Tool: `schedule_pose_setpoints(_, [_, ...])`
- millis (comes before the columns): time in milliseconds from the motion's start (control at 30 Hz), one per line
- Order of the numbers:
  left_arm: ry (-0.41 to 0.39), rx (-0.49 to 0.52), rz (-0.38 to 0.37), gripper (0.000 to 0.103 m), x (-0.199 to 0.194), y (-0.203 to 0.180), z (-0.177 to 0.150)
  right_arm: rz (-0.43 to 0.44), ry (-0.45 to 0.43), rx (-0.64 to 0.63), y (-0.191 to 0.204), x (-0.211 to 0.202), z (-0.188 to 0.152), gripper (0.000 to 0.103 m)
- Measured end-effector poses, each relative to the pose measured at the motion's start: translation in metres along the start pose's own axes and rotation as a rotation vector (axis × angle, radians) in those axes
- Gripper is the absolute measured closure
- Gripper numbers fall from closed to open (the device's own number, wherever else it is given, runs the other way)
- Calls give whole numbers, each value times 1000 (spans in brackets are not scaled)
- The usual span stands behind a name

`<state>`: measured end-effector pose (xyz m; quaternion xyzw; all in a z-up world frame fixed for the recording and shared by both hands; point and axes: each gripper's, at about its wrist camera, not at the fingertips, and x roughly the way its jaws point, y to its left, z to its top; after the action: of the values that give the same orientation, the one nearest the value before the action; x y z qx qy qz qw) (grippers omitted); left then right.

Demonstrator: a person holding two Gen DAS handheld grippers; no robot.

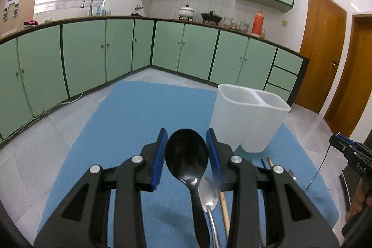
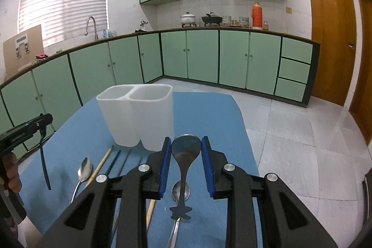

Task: Organize utensils
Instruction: 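Lift both spoons and carry them over the white utensil holder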

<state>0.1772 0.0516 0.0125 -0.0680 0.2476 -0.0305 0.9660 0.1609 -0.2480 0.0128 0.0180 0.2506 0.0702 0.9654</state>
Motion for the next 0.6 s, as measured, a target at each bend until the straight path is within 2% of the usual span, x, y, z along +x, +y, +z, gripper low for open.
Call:
schedule_pose_setpoints(233, [-83, 11, -28, 70, -5, -10, 24, 22, -54, -11, 5, -9, 23, 77])
schedule_pose_setpoints(433, [-224, 58, -75, 70, -6, -40, 72, 59, -167, -35, 18, -15, 75, 77])
schedule_pose_setpoints(600, [-313, 81, -91, 70, 14, -66, 107, 93, -231, -39, 30, -8, 114, 77])
